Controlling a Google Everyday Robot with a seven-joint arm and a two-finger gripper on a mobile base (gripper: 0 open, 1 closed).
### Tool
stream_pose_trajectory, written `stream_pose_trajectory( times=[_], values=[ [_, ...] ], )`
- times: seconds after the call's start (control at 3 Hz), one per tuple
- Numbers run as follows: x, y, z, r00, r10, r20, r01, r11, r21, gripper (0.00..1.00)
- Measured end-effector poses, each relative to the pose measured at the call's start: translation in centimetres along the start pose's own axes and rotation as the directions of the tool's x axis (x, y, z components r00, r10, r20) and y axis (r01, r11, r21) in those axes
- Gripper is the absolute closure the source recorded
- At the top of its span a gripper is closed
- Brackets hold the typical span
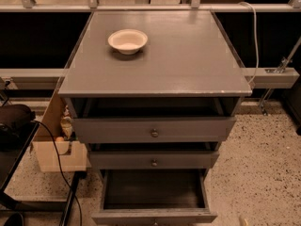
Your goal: Close bottom drawer
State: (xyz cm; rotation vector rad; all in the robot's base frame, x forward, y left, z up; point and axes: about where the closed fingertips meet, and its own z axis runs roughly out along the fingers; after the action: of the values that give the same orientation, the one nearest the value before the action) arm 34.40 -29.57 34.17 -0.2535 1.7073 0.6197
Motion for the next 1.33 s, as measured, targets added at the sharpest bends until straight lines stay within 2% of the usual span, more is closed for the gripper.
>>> stream_pose_trajectory(
  times=[0.33, 0.67, 1.0, 1.33],
  values=[
    [3.66, -0.03, 0.54, 0.999, 0.017, 0.028, -0.015, 0.9977, -0.066, 0.00],
    [3.01, -0.57, 0.32, 0.997, 0.013, 0.073, -0.007, 0.9965, -0.083, 0.00],
    [3.01, -0.56, 0.33, 0.997, 0.013, 0.073, -0.007, 0.9965, -0.083, 0.00],
    [3.01, -0.56, 0.33, 0.997, 0.013, 0.073, -0.007, 0.9965, -0.083, 0.17]
  ],
)
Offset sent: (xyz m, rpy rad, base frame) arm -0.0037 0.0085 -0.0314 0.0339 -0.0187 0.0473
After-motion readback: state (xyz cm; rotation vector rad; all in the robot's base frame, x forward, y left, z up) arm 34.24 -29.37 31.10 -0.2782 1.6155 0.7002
